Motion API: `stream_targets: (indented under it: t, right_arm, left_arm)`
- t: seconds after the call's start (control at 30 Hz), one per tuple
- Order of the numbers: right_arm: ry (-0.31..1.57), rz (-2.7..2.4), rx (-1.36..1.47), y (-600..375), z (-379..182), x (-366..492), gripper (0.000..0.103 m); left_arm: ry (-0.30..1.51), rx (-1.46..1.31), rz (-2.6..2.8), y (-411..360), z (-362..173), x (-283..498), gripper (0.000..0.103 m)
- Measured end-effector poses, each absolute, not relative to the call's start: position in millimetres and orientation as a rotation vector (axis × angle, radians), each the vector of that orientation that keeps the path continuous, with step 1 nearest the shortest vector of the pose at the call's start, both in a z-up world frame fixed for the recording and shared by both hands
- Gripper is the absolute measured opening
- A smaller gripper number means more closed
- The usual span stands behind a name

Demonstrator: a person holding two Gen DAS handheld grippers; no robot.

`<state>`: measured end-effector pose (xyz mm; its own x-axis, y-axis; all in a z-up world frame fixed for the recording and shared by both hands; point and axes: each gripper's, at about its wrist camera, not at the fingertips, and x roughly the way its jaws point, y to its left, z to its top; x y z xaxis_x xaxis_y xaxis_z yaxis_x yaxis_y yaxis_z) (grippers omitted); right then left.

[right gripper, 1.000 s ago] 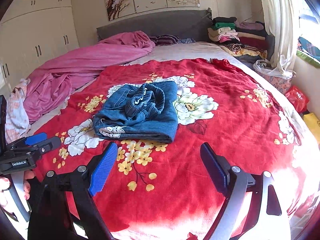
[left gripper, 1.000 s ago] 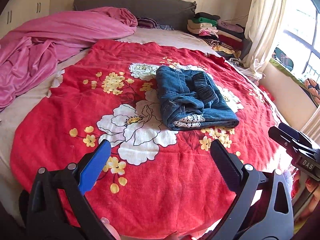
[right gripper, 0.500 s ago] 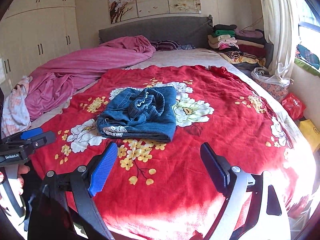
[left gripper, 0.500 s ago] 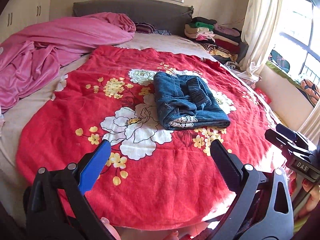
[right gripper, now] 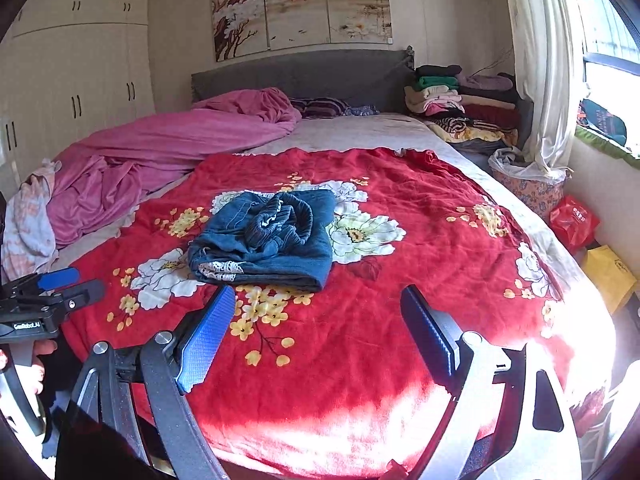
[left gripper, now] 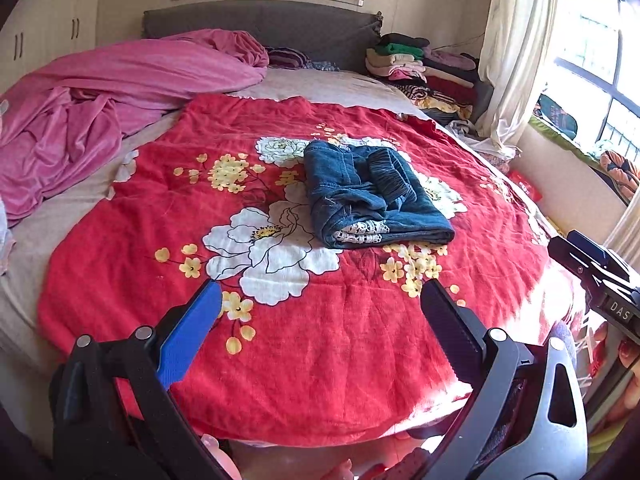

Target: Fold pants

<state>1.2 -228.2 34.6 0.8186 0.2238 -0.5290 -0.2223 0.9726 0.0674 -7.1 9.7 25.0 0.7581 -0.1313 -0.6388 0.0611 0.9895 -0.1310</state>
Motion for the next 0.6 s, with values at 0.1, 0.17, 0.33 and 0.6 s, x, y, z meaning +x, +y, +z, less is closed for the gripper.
stream_targets:
  t: [0.1, 0.17, 0.33, 0.6]
  right_arm:
    - [0.575, 0.239, -0.002, -229, 31, -1, 0.084]
    - [0.582, 0.237, -0.008, -228, 28, -3, 0.084]
    - [0.613, 0.236, -0.012, -228, 18, -4, 0.084]
    - [0.657, 0.243, -0.012, -225, 4, 0, 0.084]
  left_arm:
    - [0.708, -0.103, -0.104, 8, 21, -10, 0.093]
    - [0.711, -0.106, -0.106, 7, 18, -11, 0.093]
    - [0.72, -0.101, -0.111, 2, 10, -13, 0.093]
    - [0.747, -0.105, -0.119, -2, -1, -8, 0.093]
